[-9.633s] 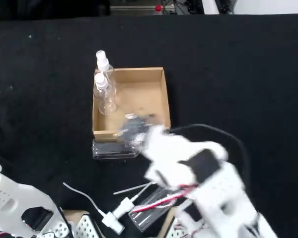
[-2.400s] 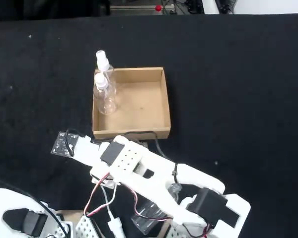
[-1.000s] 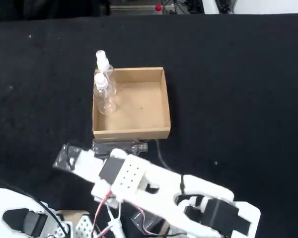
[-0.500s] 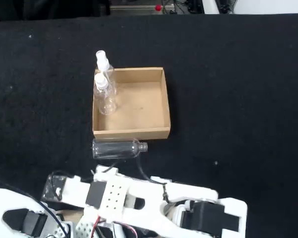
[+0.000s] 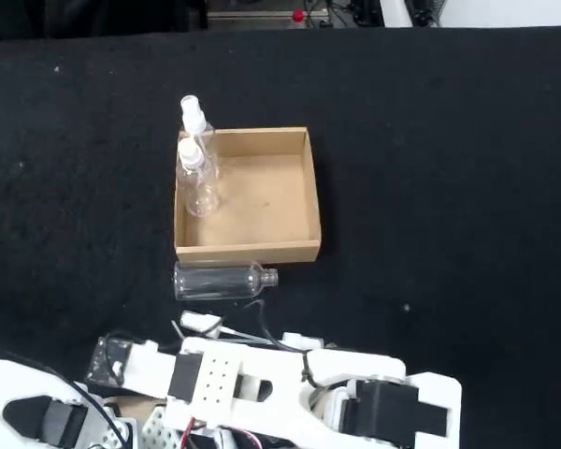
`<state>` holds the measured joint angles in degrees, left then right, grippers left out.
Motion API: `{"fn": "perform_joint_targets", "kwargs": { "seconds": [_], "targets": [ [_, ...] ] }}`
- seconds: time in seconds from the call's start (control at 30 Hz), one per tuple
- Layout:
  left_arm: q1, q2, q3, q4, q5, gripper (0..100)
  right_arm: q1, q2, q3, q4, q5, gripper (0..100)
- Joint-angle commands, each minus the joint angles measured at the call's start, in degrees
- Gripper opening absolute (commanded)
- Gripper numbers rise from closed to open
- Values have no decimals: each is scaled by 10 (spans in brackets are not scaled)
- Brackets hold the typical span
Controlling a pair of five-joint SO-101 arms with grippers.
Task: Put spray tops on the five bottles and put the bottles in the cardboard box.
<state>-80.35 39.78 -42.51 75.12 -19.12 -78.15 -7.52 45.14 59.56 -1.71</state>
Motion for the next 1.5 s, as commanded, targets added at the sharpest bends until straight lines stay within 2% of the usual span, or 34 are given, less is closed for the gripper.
{"fn": "perform_joint_targets", "kwargs": {
  "seconds": [0.0,0.1,0.37,0.6,0.73,0.87,1.03,1.2,1.4,1.47],
  "targets": [
    [-4,-9,-28,-10,2,72,33,-7,3,-14,-20,198],
    [-1,-9,-28,-9,4,71,44,-5,7,-16,-18,186],
    [-1,-9,-28,-9,5,71,43,-8,13,-14,-15,8],
    [-1,-9,-28,-10,4,71,48,-7,-1,-17,-16,10],
    [-1,-9,-28,-11,3,71,107,-6,-39,-14,-15,10],
    [-1,-9,-28,-11,3,71,168,-4,-77,-18,41,10],
    [-1,-9,-28,-11,4,71,176,-7,-112,-18,51,10],
    [-1,-9,-28,-11,3,71,142,-4,-128,-18,56,21],
    [-1,-9,-28,-12,3,72,133,-9,-136,29,53,200],
    [-1,-9,-28,-12,3,72,133,-9,-132,58,56,229]
  ]
}}
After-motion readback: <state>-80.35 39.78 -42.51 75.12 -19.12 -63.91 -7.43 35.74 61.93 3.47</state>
